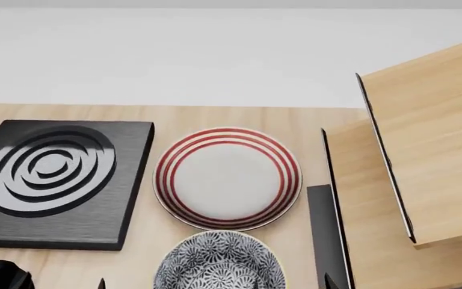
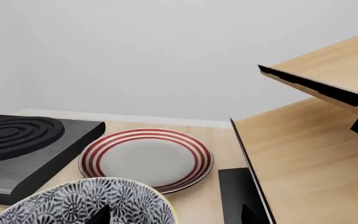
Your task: Pick up the cream cheese and put it in the bowl.
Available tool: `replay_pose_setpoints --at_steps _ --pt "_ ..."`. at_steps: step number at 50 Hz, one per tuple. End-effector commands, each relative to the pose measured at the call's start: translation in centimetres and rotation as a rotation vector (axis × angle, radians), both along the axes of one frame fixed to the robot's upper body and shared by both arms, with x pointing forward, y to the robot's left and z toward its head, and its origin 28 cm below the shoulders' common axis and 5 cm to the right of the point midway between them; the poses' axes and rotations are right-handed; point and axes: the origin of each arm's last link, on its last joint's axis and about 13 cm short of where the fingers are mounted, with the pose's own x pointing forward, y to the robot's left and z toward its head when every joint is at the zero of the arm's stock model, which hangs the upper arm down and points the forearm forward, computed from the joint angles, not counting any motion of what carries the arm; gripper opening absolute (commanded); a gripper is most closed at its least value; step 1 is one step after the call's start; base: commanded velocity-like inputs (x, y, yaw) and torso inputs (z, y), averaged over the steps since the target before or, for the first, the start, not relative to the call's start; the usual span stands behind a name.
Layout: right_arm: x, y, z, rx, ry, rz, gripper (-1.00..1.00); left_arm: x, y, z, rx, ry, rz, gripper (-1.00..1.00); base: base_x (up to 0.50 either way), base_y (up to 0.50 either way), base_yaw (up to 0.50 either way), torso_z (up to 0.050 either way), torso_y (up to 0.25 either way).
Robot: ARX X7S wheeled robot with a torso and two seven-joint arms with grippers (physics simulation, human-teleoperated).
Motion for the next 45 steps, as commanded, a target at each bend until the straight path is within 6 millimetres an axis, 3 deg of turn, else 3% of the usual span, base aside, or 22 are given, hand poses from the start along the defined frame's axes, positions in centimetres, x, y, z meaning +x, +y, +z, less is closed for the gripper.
replay_pose_setpoints --at_steps 1,14,22,28,35,45 --pt "0.0 0.0 0.0 0.000 0.000 0.000 1.00 0.0 0.0 0.0 0.000 -0.002 0.002 1.00 0.20 0.00 0.00 0.000 0.000" --pt "-0.1 0.0 0.1 -0.001 -0.022 0.005 1.00 0.1 -0.1 -0.1 0.018 0.008 -0.003 1.00 0.14 0.00 0.00 0.000 0.000" --pt "-0.6 0.3 1.3 0.027 -0.014 0.046 1.00 -0.5 -0.4 0.9 0.119 -0.084 0.019 1.00 0.00 0.00 0.00 0.000 0.000" --pt "-1.5 0.3 4.3 0.036 -0.033 0.053 1.00 -2.0 -0.2 4.2 0.056 -0.095 -0.022 1.00 0.00 0.00 0.00 0.000 0.000" --pt "-4.7 0.5 8.9 0.032 -0.044 0.081 1.00 -5.1 0.1 9.6 0.090 -0.171 -0.026 1.00 0.00 0.00 0.00 0.000 0.000" --pt "-7.1 0.4 10.8 0.047 -0.053 0.109 1.00 -7.1 0.1 11.9 0.116 -0.224 -0.022 1.00 0.00 0.00 0.00 0.000 0.000"
